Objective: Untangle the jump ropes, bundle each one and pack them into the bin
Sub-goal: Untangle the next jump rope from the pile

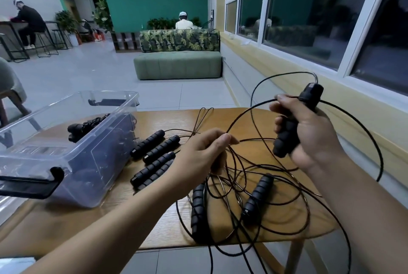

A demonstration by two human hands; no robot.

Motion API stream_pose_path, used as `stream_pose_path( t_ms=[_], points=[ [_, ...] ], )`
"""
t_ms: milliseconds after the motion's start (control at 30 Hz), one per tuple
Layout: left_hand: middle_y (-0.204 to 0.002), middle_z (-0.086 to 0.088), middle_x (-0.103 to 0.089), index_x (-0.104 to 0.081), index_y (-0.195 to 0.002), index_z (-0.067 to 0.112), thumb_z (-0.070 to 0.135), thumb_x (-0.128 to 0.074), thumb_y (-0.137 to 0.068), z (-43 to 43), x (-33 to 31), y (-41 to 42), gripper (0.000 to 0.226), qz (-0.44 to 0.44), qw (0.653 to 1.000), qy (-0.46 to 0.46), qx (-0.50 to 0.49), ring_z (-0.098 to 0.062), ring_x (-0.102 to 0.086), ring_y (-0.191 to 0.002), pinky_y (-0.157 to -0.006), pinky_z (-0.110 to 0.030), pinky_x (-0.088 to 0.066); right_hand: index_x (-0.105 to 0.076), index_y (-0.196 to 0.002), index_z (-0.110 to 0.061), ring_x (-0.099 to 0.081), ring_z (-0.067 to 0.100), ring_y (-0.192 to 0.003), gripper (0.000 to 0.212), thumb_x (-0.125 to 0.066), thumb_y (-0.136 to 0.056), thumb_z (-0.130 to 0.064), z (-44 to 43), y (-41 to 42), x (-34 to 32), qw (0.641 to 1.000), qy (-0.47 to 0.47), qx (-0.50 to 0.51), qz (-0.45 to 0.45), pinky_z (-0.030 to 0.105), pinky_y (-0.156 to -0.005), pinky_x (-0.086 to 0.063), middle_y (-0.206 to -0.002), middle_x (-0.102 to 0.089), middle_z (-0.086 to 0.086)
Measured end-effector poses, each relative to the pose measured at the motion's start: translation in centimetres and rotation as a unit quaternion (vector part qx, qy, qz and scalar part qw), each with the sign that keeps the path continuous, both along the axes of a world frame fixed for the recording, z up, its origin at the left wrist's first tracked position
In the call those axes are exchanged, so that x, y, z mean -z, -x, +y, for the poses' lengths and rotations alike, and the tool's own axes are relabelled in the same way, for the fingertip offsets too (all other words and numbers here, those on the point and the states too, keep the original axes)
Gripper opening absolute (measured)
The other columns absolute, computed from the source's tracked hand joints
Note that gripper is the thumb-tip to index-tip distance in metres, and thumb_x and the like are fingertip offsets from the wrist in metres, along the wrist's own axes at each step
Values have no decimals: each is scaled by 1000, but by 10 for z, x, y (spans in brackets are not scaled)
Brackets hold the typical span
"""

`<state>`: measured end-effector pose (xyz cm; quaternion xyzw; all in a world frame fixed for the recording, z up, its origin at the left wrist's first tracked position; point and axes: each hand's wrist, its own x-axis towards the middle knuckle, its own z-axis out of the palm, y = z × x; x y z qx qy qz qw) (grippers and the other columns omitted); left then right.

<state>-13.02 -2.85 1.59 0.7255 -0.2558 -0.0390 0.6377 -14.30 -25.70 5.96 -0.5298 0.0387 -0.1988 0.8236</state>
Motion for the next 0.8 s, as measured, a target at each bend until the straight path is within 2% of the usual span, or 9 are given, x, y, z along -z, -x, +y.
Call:
stream_pose_path(
  t_ms=[67, 200, 367, 433, 467, 567, 633, 800],
  points=[
    [-62, -8, -51, -74, -111, 16, 29, -51, -112, -5, -4, 0, 26, -13, 1000, -2, -14, -21, -46, -56, -55, -30, -37, -73, -119, -7, -63, 13, -69, 30, -78, -95, -23, 7, 3, 5, 999, 30, -29, 12, 25, -64, -54, -93, -77, 5],
    [-60, -8, -46, -71, -109, 12, 28, -52, -112, -13, -6, 3, 25, -24, 1000, 8, -19, -18, -39, -51, -48, -26, -31, -75, -109, -3, -64, 21, -67, 22, -79, -95, -19, 31, 8, 19, 988, 126, -88, 19, 33, -65, -53, -86, -76, 9],
    [-63, -12, -51, -67, -104, 10, 36, -56, -110, -6, 11, 11, 29, 16, 1000, 9, -16, -21, -44, -53, -51, -31, -34, -77, -100, -6, -66, 25, -68, 13, -80, -96, -18, 41, 9, 29, 974, 207, -92, 23, 42, -71, -55, -83, -77, 10],
    [-65, -11, -54, -71, -105, 11, 31, -57, -110, -4, 16, 11, 25, 43, 999, 17, -7, -22, -48, -56, -55, -32, -37, -77, -101, -6, -65, 25, -70, 14, -80, -96, -19, 38, 8, 26, 976, 195, -98, 22, 44, -73, -55, -88, -78, 13],
    [-66, -10, -56, -73, -107, 12, 29, -57, -110, -3, 17, 11, 24, 51, 998, 19, -2, -22, -51, -58, -55, -31, -40, -76, -102, -5, -66, 24, -70, 16, -80, -96, -19, 34, 7, 24, 979, 182, -85, 23, 40, -72, -56, -90, -79, 12],
    [-71, -9, -60, -72, -112, 4, 21, -58, -109, -1, 20, 14, 22, 60, 997, 39, 18, -21, -59, -66, -63, -29, -51, -73, -108, -4, -65, 15, -67, 22, -79, -95, -21, 14, 2, 14, 993, 114, -15, 24, 26, -62, -54, -88, -79, 6],
    [-77, -11, -65, -70, -113, 0, 16, -58, -108, 2, 22, 18, 21, 54, 997, 48, 27, -22, -65, -74, -71, -31, -55, -72, -113, -4, -63, 12, -63, 27, -80, -95, -22, 2, -1, 11, 996, 80, 8, 34, 23, -54, -50, -83, -76, 2],
    [-80, -10, -68, -71, -111, 1, 14, -60, -107, 7, 23, 18, 18, 35, 997, 73, -19, -23, -67, -78, -79, -38, -55, -73, -112, -7, -62, 13, -64, 23, -79, -95, -22, 11, 3, 15, 994, 78, -60, 41, 24, -58, -52, -86, -76, 5]
  ],
)
